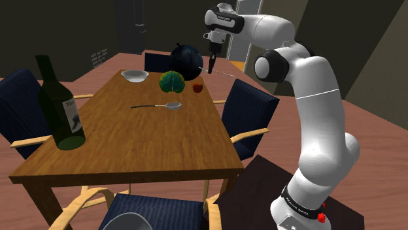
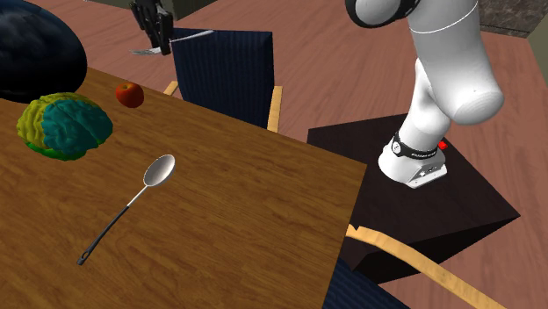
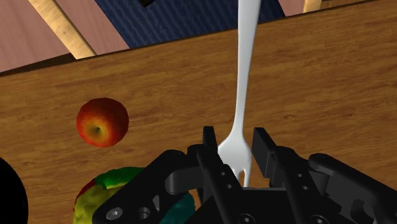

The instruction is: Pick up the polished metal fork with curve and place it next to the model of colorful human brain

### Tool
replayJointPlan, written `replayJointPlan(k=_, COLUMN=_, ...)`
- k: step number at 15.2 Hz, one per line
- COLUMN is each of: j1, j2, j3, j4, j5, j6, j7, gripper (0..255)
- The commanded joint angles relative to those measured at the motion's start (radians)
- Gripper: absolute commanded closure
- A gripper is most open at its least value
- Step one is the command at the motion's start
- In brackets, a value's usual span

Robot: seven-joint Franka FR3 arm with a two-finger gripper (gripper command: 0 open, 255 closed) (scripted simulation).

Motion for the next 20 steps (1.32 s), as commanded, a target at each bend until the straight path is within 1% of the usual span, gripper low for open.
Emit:
replayJointPlan(k=1, j1=-0.007, j2=0.017, j3=0.001, j4=0.007, j5=0.003, j6=0.009, j7=-0.008, gripper=255)
replayJointPlan(k=9, j1=0.020, j2=-0.029, j3=-0.003, j4=-0.180, j5=-0.004, j6=0.147, j7=-0.024, gripper=255)
replayJointPlan(k=20, j1=0.038, j2=-0.039, j3=-0.001, j4=-0.345, j5=-0.001, j6=0.300, j7=-0.041, gripper=255)
